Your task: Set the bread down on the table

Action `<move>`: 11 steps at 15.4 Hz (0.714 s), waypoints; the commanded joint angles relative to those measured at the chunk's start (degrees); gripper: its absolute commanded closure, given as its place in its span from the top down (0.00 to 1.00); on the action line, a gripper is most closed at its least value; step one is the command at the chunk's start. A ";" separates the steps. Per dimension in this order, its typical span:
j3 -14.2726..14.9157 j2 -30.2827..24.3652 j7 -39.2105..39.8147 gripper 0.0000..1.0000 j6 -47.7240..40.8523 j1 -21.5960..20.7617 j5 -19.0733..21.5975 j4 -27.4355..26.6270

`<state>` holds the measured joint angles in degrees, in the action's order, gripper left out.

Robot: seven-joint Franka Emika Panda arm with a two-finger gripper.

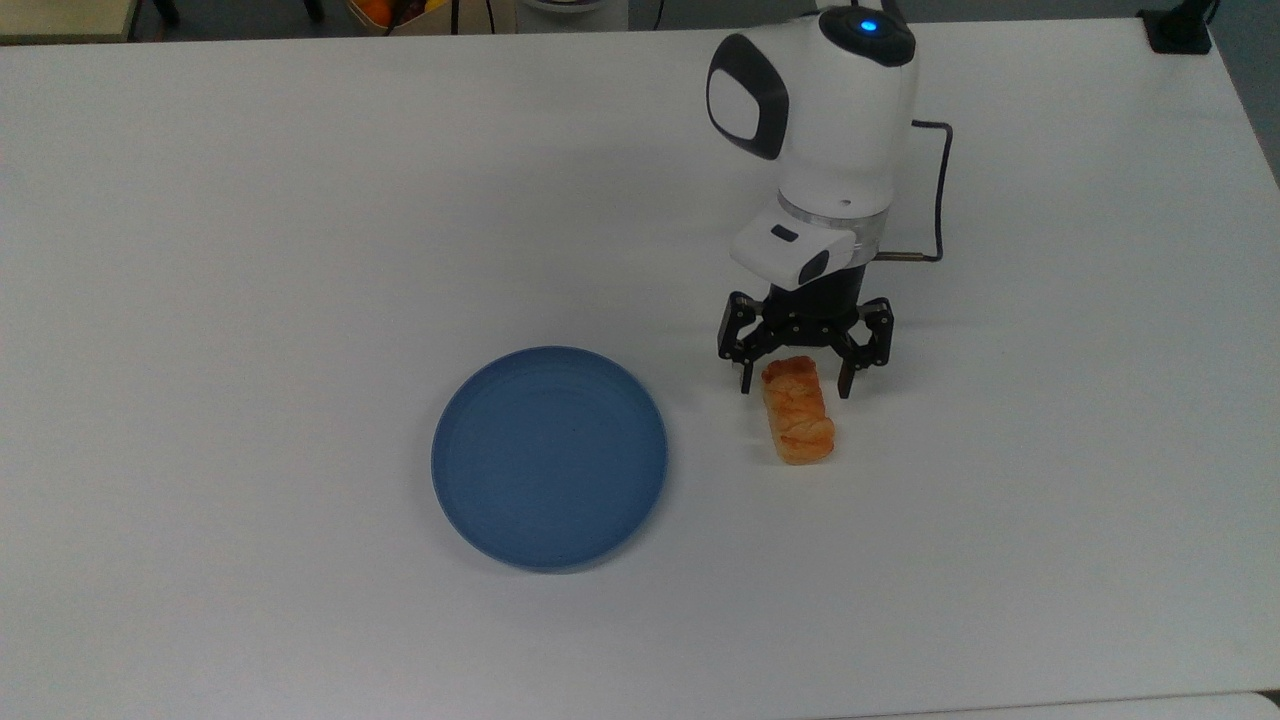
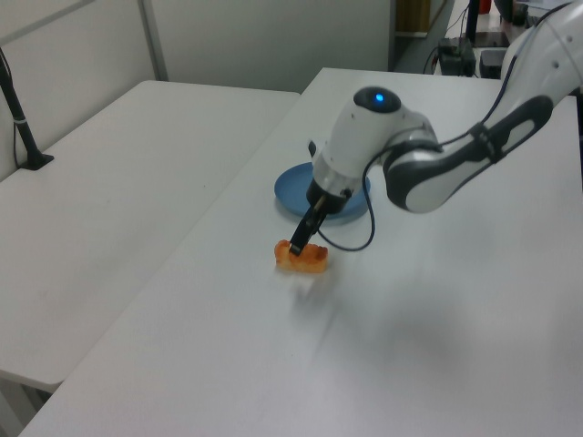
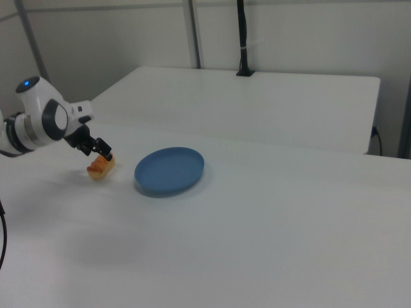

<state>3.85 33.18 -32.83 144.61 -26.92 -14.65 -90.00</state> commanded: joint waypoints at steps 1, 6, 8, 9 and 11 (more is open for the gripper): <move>0.37 -9.52 5.56 1.00 -15.28 1.08 -0.20 -2.19; 0.28 -19.45 18.82 1.00 -30.94 6.43 4.70 -3.16; 0.28 -23.05 26.20 1.00 -36.74 10.38 9.18 -3.16; 0.28 -24.81 29.89 1.00 -39.03 12.49 11.29 -3.16; 0.28 -27.37 34.74 1.00 -43.52 16.62 14.38 -3.16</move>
<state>4.42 11.51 -6.11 106.37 -15.71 -5.02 -90.29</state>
